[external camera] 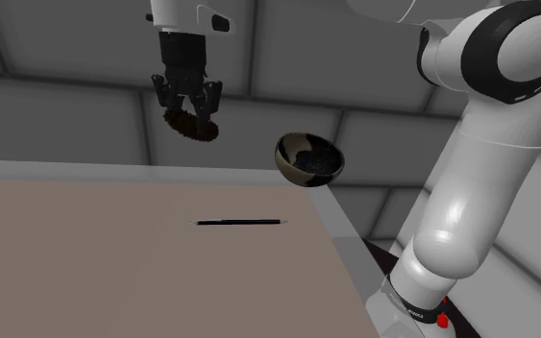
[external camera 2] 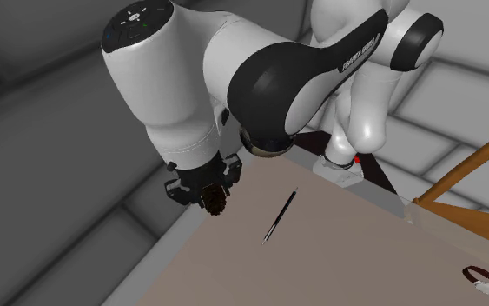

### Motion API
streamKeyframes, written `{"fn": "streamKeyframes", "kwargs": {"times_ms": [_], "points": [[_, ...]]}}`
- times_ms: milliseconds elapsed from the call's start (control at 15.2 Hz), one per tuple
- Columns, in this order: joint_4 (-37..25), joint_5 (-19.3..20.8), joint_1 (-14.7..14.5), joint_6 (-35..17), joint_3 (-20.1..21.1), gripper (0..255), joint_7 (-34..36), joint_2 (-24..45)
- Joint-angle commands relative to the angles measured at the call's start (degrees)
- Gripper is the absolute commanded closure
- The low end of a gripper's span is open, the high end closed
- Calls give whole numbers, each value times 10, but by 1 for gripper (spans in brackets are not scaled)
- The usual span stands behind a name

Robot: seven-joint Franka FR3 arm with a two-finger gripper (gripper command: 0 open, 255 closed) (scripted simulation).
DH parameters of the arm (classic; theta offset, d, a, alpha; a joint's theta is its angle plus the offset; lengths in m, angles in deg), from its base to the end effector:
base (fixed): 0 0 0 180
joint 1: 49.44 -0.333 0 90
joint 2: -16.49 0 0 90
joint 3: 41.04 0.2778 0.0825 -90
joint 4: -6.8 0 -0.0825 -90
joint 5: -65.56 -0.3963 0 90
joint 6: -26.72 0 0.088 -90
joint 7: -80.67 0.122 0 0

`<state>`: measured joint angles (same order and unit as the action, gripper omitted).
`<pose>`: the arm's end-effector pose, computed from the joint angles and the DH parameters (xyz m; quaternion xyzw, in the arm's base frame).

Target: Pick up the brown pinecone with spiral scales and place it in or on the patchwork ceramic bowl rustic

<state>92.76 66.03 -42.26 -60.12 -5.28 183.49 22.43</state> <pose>0.5189 0.2647 0.5517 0.7964 -0.6032 -0.0380 0.0206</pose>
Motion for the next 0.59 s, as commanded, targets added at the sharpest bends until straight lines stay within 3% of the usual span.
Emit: {"fn": "streamKeyframes", "kwargs": {"times_ms": [0, 528], "points": [[-20, 2, -2, 17, 1, 255, 2, 4], [-120, 21, -16, 90, 6, 255, 17, 36]]}}
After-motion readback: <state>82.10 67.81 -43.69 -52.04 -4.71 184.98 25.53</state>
